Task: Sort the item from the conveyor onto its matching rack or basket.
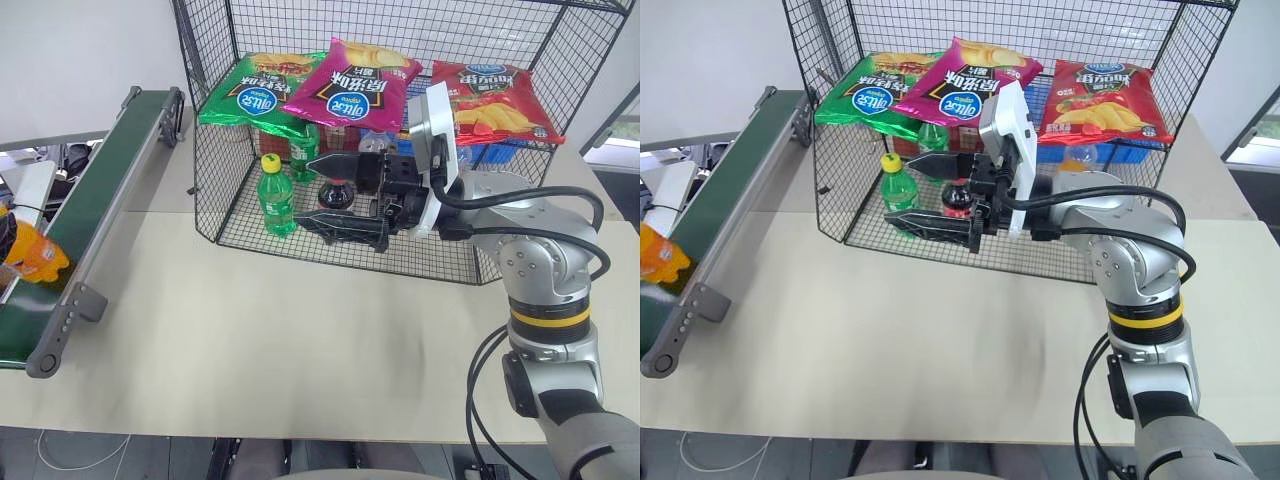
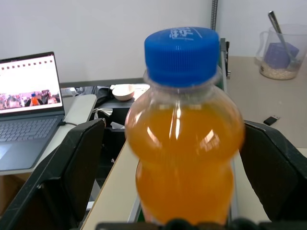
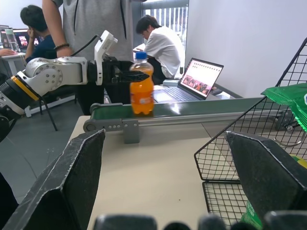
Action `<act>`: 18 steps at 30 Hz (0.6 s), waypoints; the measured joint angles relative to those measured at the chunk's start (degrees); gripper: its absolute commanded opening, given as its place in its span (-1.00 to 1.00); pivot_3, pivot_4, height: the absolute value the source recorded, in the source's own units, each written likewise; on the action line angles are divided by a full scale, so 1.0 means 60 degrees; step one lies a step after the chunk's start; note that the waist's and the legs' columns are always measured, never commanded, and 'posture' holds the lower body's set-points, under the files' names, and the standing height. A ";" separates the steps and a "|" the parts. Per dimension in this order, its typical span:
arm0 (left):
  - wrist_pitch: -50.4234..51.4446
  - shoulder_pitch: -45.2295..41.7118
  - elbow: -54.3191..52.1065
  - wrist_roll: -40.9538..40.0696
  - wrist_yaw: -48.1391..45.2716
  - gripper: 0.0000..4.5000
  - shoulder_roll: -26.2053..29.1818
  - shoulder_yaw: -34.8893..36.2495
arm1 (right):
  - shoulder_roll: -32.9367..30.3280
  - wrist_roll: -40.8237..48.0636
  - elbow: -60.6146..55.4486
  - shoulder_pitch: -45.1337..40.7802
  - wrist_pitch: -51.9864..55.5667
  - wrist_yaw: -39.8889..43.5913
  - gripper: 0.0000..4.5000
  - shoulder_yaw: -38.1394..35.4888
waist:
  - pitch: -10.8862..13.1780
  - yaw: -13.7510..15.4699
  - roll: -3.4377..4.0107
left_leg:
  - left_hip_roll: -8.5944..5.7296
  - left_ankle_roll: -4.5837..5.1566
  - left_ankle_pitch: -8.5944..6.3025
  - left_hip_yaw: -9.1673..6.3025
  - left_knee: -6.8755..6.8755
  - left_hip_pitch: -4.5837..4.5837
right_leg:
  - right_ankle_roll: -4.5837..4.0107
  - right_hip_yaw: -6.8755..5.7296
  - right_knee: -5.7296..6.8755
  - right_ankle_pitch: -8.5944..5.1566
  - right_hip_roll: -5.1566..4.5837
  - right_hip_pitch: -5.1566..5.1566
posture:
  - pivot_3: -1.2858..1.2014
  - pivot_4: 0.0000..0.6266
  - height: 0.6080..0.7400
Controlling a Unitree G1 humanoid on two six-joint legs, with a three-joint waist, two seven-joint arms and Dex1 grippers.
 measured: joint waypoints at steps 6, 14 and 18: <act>0.0135 0.0208 0.0050 -0.0162 -0.0268 0.25 -0.0037 0.0142 | -0.0001 0.0001 0.0000 -0.0001 0.0000 -0.0146 1.00 -0.0003 | 0.0000 0.0013 0.0001 | -0.0005 0.0000 0.0000 0.0003 -0.0010 0.0006 | -0.0002 -0.0065 0.0002 0.0001 -0.0056 -0.0005 | 0.03 -0.52 1.00; 0.0541 0.0322 -0.0391 -0.0335 -0.0404 0.25 -0.0077 0.0243 | -0.0012 -0.0001 0.0001 -0.0001 0.0000 -0.0162 1.00 -0.0004 | 0.0001 0.0068 0.0001 | -0.0010 0.0000 0.0000 0.0003 -0.0012 0.0004 | -0.0028 -0.0216 -0.0012 0.0016 -0.0142 -0.0004 | 0.03 -0.52 1.00; 0.1595 0.0229 -0.1032 -0.1029 -0.0664 0.25 0.0169 0.0224 | -0.0093 -0.0003 0.0012 -0.0001 0.0000 -0.0102 1.00 -0.0005 | 0.0017 0.0083 -0.0032 | -0.0010 0.0000 0.0000 -0.0007 -0.0012 -0.0002 | -0.0031 -0.0227 -0.0017 0.0018 -0.0142 -0.0006 | 0.03 -0.52 1.00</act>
